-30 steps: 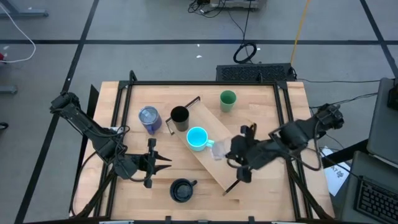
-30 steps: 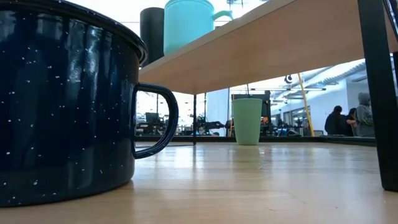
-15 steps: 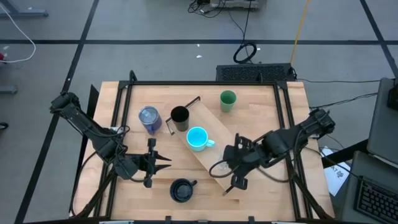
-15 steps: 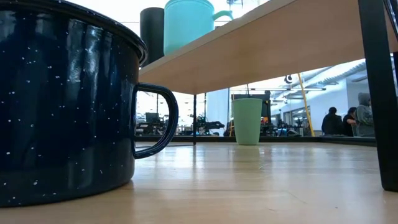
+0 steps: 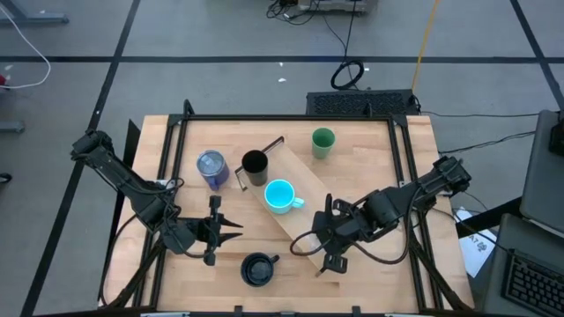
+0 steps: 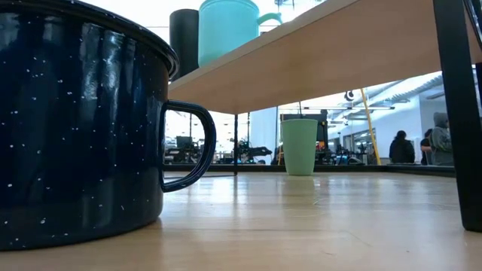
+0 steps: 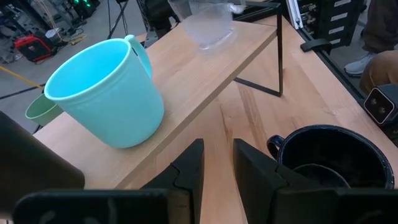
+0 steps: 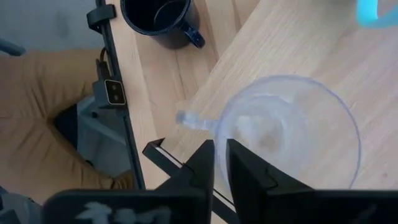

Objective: Stack small to large cups/mugs on shelf
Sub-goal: Put the transparent mug on the shelf

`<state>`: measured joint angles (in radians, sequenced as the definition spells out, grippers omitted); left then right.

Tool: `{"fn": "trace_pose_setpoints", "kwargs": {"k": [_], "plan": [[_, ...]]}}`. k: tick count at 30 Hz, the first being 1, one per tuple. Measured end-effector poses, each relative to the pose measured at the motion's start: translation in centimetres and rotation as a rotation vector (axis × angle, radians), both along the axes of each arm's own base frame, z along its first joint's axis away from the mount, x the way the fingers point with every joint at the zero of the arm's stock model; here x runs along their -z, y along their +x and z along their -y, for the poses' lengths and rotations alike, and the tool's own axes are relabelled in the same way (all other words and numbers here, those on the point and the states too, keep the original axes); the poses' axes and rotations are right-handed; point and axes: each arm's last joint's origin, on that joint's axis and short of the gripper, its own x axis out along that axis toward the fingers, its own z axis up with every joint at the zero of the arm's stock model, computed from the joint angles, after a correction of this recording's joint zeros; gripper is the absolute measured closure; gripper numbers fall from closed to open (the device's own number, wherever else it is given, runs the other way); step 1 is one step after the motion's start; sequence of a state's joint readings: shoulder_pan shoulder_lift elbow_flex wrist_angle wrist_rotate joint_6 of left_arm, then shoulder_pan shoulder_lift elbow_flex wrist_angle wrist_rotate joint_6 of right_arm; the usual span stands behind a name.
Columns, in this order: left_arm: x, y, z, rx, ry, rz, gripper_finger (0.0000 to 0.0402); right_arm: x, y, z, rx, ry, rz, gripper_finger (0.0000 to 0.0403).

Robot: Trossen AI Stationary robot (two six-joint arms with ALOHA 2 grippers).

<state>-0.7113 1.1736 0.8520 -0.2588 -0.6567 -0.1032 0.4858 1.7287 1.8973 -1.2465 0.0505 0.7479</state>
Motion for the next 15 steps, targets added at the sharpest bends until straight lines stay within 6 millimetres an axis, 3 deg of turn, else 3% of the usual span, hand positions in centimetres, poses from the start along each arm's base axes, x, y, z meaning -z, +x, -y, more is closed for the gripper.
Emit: {"fn": "trace_pose_setpoints", "kwargs": {"k": [7,15], "plan": [[0.0,0.0,0.0,-0.002,0.002,0.0,0.0314,-0.1,0.2,0.0,0.003,0.006,0.018,0.033],[0.0,0.2,-0.3,-0.012,0.004,-0.001,0.0314,-1.0,-0.3,0.5,0.029,-0.044,0.085,0.0321]]}}
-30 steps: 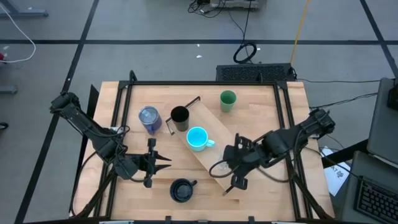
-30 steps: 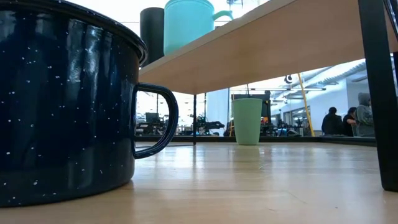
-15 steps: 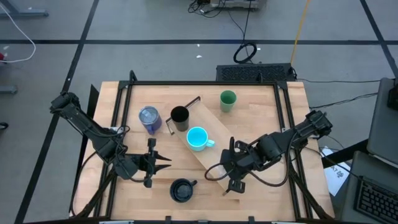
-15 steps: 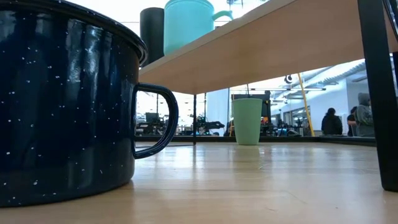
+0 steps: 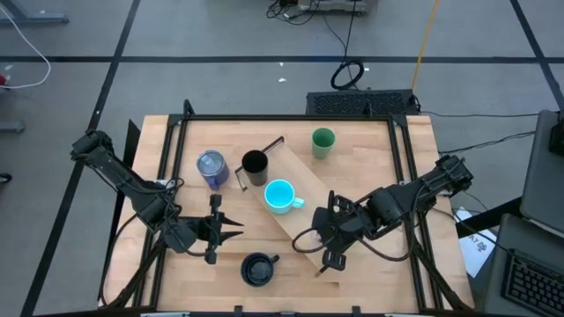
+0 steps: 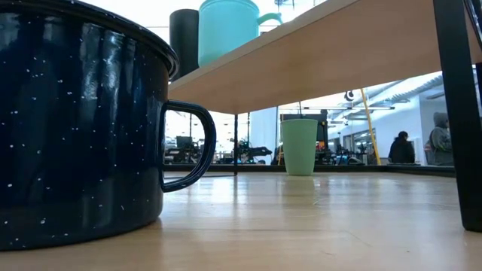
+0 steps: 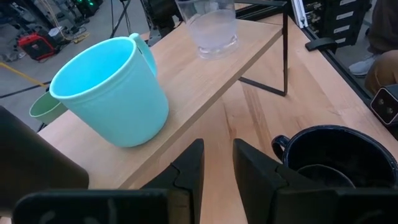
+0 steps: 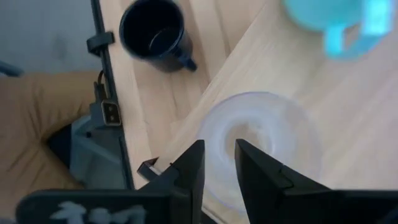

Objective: Stack small to large cups/mugs on shelf
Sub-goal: Put the transparent mug on the shelf

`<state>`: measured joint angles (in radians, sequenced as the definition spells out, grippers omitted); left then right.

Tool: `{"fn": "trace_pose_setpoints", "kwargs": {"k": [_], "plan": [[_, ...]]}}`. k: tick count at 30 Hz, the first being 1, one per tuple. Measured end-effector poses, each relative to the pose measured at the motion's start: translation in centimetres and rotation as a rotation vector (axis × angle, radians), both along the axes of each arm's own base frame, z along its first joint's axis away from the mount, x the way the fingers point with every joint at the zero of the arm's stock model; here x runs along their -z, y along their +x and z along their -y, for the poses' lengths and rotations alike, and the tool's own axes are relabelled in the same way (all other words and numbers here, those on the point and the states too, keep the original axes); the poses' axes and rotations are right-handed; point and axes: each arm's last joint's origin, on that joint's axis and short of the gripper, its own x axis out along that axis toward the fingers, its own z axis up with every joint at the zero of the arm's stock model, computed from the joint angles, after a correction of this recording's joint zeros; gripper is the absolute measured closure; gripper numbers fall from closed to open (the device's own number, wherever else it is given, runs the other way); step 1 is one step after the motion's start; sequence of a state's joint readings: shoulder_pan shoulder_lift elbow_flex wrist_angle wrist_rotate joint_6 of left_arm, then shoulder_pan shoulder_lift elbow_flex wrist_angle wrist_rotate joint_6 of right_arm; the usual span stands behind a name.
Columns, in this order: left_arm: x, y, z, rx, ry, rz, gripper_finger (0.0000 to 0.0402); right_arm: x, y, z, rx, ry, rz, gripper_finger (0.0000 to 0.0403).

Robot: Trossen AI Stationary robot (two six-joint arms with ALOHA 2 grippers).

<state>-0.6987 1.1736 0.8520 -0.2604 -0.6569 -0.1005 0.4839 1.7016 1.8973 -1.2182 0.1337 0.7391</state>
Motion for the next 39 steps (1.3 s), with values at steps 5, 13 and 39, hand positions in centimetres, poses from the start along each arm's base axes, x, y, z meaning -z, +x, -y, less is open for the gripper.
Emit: {"fn": "trace_pose_setpoints", "kwargs": {"k": [5,13,39], "plan": [[0.0,0.0,0.0,0.0,0.0,-0.001,0.0314,-1.3,-1.4,0.0,0.027,-0.049,0.075,0.0321],[0.1,-0.1,0.0,-0.002,0.003,-0.011,0.0314,-1.1,-4.8,-2.2,0.121,-0.162,0.042,0.0321],[0.0,0.0,0.0,-0.005,-0.015,0.003,0.0314,7.3,-4.6,-3.1,0.181,-0.283,-0.021,0.0395]]}}
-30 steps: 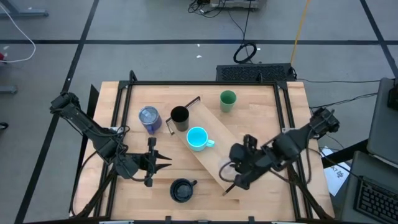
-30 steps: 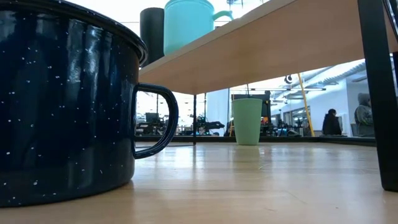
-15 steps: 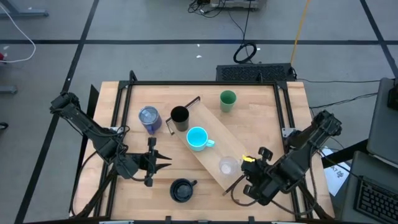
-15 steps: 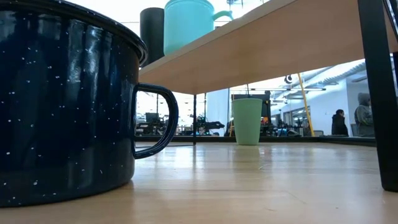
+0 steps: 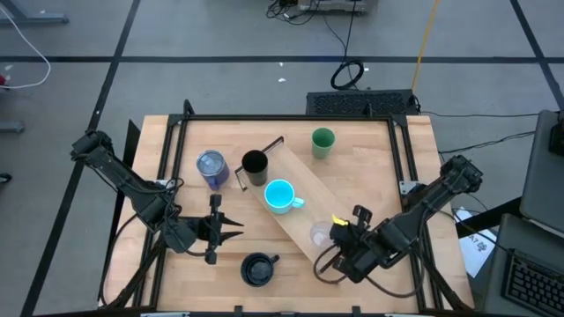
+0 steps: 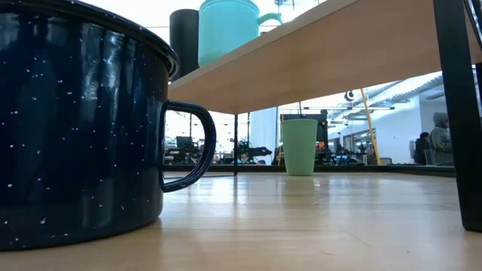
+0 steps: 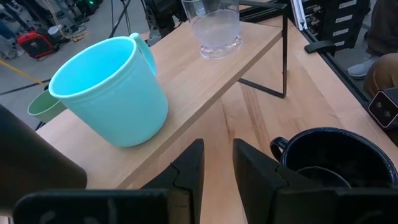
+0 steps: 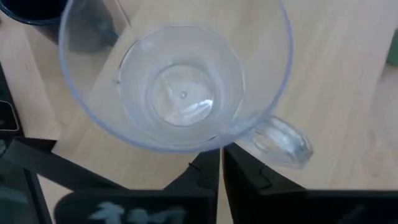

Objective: Stack small to large cups/mugs on shelf
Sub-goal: Put the transparent mug on the shelf

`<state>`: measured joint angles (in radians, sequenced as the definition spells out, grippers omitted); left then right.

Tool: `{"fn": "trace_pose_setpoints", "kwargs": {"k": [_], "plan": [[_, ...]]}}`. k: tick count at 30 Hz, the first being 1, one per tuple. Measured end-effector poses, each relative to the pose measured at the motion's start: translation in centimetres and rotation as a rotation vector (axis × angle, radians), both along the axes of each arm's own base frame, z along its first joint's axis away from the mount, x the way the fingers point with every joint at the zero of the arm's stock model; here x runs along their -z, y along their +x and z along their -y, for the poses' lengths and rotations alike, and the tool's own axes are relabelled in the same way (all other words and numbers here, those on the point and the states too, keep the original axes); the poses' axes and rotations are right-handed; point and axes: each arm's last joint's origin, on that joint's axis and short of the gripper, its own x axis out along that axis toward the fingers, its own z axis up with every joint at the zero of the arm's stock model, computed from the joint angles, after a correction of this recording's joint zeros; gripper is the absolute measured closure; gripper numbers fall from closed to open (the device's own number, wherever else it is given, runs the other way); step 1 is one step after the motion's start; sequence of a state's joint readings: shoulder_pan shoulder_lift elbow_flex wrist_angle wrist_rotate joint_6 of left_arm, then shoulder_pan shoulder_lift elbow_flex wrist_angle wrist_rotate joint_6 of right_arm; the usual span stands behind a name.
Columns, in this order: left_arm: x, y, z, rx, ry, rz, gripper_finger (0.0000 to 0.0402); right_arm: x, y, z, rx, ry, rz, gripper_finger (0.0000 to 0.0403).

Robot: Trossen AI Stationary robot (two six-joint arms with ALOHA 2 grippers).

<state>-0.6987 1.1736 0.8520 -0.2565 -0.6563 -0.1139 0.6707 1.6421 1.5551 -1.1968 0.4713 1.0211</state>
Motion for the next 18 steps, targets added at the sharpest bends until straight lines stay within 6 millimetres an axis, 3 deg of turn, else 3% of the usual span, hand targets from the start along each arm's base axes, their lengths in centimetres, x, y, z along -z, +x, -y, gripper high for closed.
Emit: {"fn": "trace_pose_setpoints", "kwargs": {"k": [11,18], "plan": [[0.0,0.0,0.0,0.002,0.004,-0.001,0.0314,-0.2,1.4,0.9,-0.058,-0.012,0.029,0.0403],[0.0,0.0,0.0,0.001,0.005,-0.003,0.0314,-0.3,1.2,0.8,-0.072,-0.012,0.028,0.0403]]}}
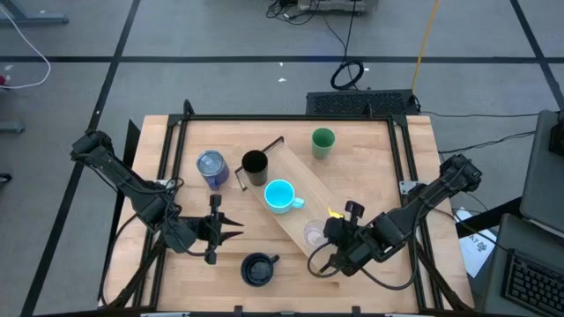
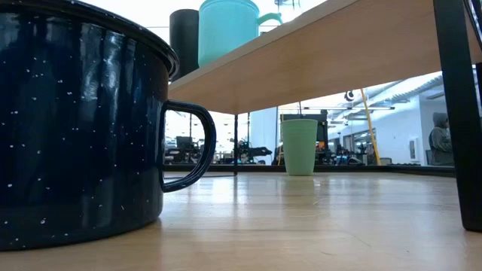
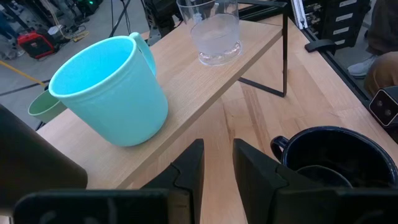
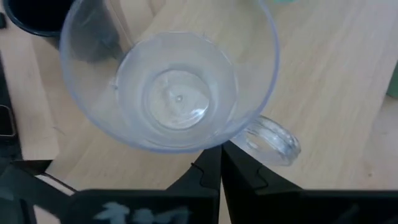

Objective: Stack small to large cups/mugs on shelf
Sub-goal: Put the transparent mug on the shelf, then put the green cup on the shelf

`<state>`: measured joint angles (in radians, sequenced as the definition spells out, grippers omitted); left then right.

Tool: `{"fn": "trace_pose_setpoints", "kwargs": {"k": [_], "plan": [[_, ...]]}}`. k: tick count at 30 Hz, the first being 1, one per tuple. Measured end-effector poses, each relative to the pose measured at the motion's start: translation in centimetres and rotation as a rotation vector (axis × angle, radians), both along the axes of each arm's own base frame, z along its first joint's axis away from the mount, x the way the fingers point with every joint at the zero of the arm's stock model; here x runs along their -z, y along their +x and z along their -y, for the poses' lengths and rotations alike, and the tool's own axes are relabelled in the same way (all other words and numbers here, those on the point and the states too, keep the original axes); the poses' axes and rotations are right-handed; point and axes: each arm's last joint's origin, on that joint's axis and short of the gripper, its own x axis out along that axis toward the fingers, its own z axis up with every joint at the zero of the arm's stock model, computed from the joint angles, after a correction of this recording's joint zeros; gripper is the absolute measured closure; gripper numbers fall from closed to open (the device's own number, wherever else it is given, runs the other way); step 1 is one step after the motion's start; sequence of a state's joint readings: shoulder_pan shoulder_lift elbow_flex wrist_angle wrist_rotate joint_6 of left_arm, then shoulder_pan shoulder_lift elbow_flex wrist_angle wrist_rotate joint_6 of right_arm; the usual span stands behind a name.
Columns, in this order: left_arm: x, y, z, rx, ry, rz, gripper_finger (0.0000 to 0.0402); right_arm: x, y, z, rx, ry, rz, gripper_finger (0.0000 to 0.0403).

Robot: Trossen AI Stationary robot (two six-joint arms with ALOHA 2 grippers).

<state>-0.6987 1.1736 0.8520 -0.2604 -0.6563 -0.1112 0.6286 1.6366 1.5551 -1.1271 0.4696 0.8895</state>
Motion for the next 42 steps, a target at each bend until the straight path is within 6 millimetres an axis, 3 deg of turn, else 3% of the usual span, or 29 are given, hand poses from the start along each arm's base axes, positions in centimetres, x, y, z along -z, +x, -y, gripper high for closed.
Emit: {"fn": "trace_pose_setpoints", "kwargs": {"k": [10,20,30,42], "plan": [[0.0,0.0,0.0,-0.002,-0.022,-0.003,0.0314,-1.5,-3.0,-1.7,-0.019,0.03,0.06,0.0403],[0.4,-0.5,0.3,-0.022,-0.08,-0.037,0.0314,-2.3,-6.4,-4.5,-0.064,-0.187,0.336,0.0403],[0.6,-0.8,-0.2,-0.06,-0.04,-0.062,0.0314,-0.4,-6.4,-3.7,-0.015,-0.307,0.371,0.0403],[0.9,-0.5,-1.1,-0.073,0.038,-0.097,0.0314,-0.5,-6.6,-2.0,0.063,-0.415,0.375,0.0403]]}}
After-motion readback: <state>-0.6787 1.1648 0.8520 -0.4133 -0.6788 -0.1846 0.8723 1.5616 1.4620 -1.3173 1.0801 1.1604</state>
